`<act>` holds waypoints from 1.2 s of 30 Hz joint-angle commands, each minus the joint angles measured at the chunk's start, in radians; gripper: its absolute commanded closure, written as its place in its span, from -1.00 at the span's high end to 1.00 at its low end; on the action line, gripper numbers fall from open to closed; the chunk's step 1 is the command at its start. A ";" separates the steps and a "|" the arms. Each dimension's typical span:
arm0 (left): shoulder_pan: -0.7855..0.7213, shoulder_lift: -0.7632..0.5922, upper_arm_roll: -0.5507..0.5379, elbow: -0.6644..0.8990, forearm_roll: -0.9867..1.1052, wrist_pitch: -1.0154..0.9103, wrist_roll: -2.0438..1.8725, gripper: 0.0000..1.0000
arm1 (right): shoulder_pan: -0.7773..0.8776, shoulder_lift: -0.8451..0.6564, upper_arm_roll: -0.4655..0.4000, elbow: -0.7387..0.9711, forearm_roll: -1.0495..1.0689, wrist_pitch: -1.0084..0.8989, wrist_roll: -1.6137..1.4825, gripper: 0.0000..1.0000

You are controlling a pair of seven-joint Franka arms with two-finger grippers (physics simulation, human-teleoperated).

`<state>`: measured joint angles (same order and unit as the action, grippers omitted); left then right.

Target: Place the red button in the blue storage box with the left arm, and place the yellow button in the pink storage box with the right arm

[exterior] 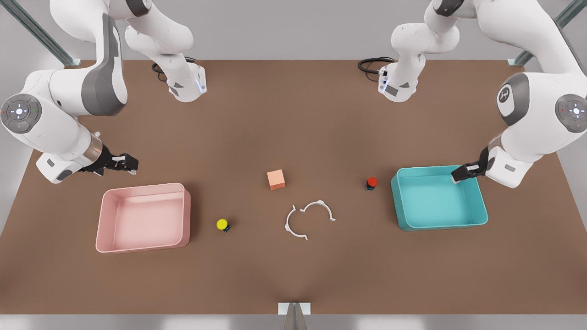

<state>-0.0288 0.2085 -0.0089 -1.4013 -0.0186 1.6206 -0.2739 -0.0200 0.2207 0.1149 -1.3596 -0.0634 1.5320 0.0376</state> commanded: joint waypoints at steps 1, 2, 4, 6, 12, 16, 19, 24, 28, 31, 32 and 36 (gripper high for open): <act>0.000 0.003 0.000 0.001 0.005 0.005 0.291 1.00 | 0.000 -0.001 0.000 0.000 0.000 -0.001 0.002 1.00; -0.032 0.034 -0.005 0.002 0.006 0.005 0.286 1.00 | 0.000 0.000 0.000 0.000 0.000 0.000 -0.002 1.00; -0.204 0.103 -0.005 0.004 -0.001 0.028 0.283 1.00 | 0.000 0.008 0.000 0.000 0.000 0.010 0.004 1.00; -0.276 0.101 -0.005 -0.120 -0.004 0.209 0.237 1.00 | 0.009 0.022 0.003 0.002 0.000 0.043 0.007 1.00; -0.307 -0.027 -0.002 -0.631 0.003 0.771 0.269 1.00 | 0.308 0.634 0.014 0.470 0.000 0.054 0.171 1.00; -0.310 -0.012 0.000 -0.762 0.005 0.958 0.282 1.00 | 0.281 0.678 0.054 0.447 -0.001 0.121 0.173 0.98; -0.322 0.014 0.000 -0.775 0.005 0.958 0.272 1.00 | 0.250 0.560 0.055 0.171 -0.003 0.327 0.185 1.00; -0.342 0.046 -0.002 -0.832 0.002 0.975 0.239 0.99 | 0.236 0.625 0.097 0.120 -0.069 0.539 0.254 1.00; -0.358 0.100 -0.002 -0.848 0.000 0.976 0.208 0.99 | 0.186 0.628 0.147 0.065 -0.112 0.612 0.289 1.00; -0.338 0.147 0.001 -0.848 0.003 1.013 0.213 0.99 | 0.169 0.618 0.151 0.036 -0.110 0.651 0.277 1.00; -0.336 0.147 0.001 -0.848 0.003 1.015 0.216 0.99 | 0.169 0.623 0.151 0.036 -0.112 0.669 0.275 1.00; -0.324 0.158 0.003 -0.848 0.003 1.015 0.217 0.99 | 0.169 0.638 0.149 -0.023 -0.131 0.757 0.271 1.00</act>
<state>-0.3541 0.3645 -0.0062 -2.2492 -0.0177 2.6148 -0.0633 0.1491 0.8580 0.2644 -1.3733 -0.1841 2.1767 0.2330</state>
